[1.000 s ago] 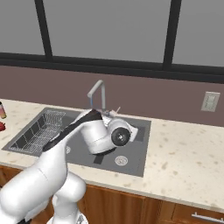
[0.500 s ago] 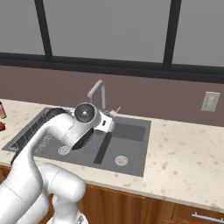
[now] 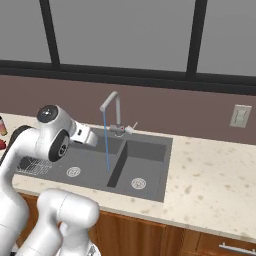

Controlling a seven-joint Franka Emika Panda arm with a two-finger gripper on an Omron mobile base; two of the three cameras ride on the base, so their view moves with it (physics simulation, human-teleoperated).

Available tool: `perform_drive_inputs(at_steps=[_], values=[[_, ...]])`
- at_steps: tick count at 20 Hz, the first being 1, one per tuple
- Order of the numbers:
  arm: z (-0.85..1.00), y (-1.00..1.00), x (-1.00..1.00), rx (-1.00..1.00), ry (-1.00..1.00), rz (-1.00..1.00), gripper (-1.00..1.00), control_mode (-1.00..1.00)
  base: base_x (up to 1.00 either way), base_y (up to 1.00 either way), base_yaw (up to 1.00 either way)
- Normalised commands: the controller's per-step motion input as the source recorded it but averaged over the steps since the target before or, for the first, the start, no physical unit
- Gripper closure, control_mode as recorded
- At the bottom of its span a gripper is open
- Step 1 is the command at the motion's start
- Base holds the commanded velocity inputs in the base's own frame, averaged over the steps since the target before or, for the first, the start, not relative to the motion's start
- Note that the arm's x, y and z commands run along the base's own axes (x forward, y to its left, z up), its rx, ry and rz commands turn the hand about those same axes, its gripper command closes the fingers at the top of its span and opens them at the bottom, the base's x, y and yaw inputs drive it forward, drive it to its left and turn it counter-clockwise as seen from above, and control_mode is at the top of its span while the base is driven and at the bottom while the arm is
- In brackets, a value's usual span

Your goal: Turn on the sink faucet. Then move the bell pepper from the counter to the sink. Turn off the sink. Move the vegetable from the sink to the pot next to the stove. Finally move the pot to the rear right burner.

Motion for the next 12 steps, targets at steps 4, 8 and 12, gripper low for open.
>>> perform_drive_inputs(at_steps=[4, 8, 12], values=[[0.00, 0.99, 0.00, -0.04, 0.18, 0.00, -1.00, -1.00, 0.00, 0.00, 0.00], [-0.03, 1.00, 0.00, -0.05, 0.15, 0.03, -1.00, -1.00, 0.00, 0.00, 0.00], [-0.12, 0.94, -0.03, -0.04, 0.11, 0.08, -1.00, -1.00, 0.00, 0.00, 0.00]])
